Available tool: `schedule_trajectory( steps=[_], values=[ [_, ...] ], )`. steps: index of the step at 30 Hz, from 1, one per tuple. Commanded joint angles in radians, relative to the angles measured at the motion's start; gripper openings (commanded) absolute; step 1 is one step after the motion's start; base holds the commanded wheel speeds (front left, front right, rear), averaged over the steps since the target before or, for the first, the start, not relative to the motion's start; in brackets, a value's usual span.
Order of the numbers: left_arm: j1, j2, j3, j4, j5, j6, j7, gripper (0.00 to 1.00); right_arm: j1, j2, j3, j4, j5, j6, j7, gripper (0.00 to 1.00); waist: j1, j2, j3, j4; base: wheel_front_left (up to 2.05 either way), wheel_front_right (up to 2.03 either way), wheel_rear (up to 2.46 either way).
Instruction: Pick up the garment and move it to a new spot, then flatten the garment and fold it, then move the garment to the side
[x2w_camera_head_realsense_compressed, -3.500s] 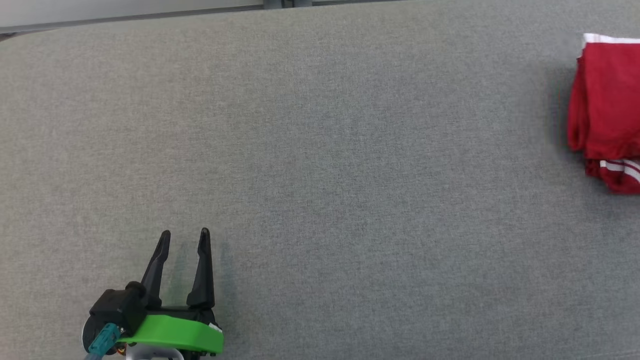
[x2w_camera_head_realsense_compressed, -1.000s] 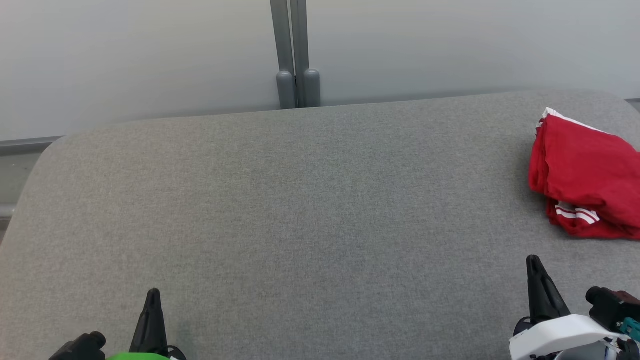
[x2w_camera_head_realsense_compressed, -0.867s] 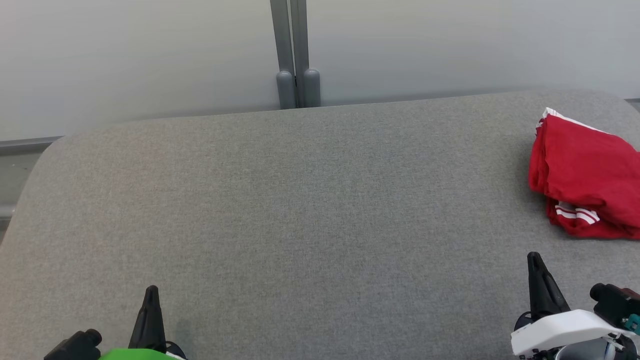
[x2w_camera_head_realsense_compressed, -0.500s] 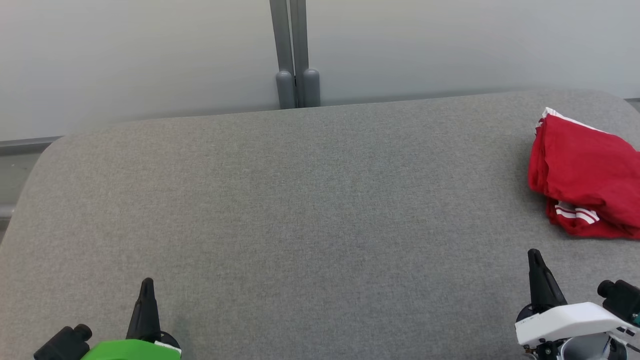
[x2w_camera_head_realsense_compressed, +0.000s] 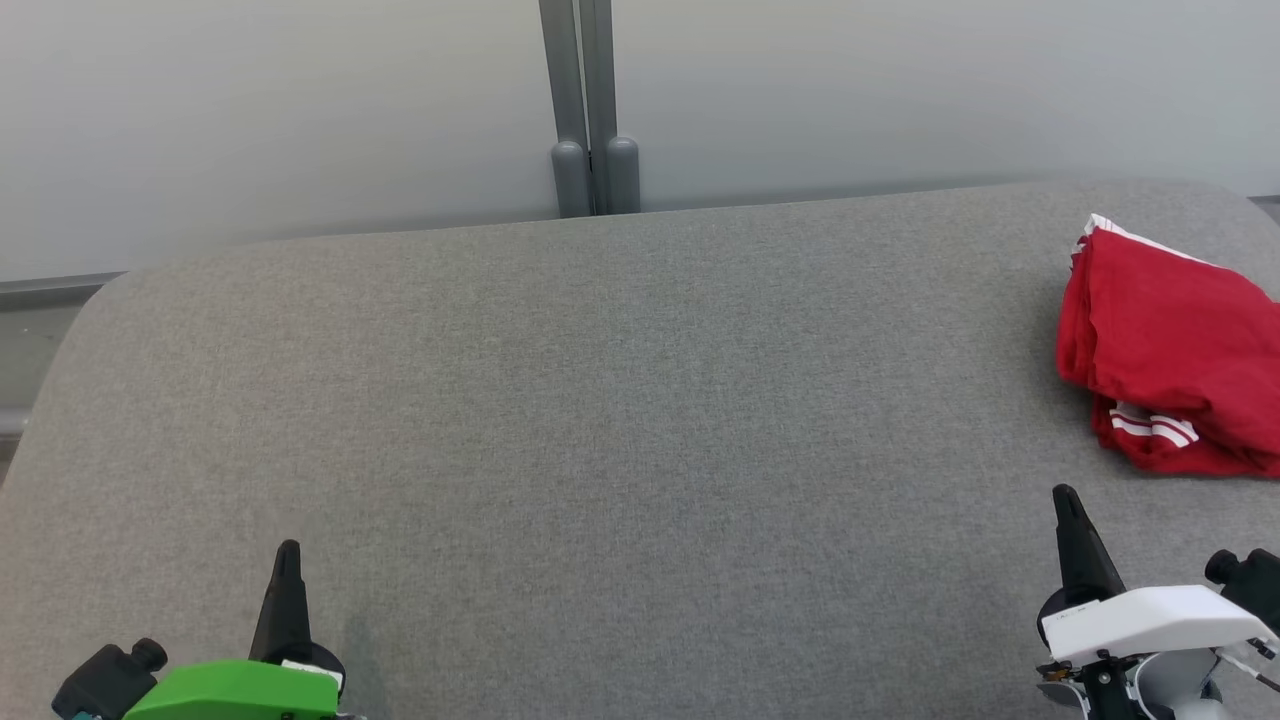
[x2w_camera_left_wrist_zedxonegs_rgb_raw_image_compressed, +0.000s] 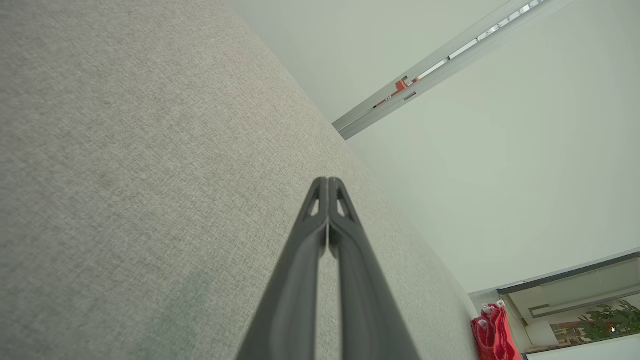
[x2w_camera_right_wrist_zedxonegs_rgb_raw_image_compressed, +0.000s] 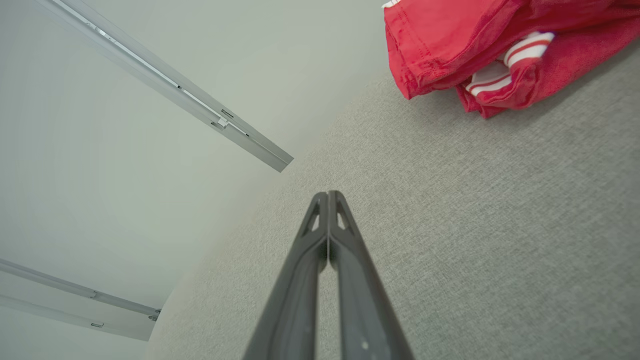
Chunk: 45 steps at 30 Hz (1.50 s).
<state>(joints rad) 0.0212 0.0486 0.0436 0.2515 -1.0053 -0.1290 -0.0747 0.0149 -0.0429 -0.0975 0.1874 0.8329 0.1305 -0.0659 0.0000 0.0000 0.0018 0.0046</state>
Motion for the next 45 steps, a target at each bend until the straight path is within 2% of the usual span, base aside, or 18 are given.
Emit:
schedule_trajectory(
  steps=[1, 23, 45],
  values=[
    [-0.032, 0.011, 0.007, -0.012, -0.033, -0.001, 0.007, 0.0, -0.023, -0.006, -0.004, -0.006, 0.038, 0.001, 0.008, 0.0, 0.0, 0.0, 0.0, 0.0, 0.0, 0.0, 0.0],
    [-0.07, 0.013, 0.026, -0.011, -0.242, -0.002, 0.069, 0.0, -0.062, -0.008, -0.009, 0.017, 0.305, 0.001, 0.071, 0.0, 0.0, 0.0, 0.0, -0.001, 0.0, 0.0, 0.0],
    [-0.102, 0.013, 0.042, -0.01, -0.415, -0.002, 0.12, 0.0, -0.093, -0.009, -0.013, 0.036, 0.522, 0.001, 0.122, 0.0, 0.0, 0.0, 0.001, -0.003, 0.0, 0.0, 0.0]
  ],
)
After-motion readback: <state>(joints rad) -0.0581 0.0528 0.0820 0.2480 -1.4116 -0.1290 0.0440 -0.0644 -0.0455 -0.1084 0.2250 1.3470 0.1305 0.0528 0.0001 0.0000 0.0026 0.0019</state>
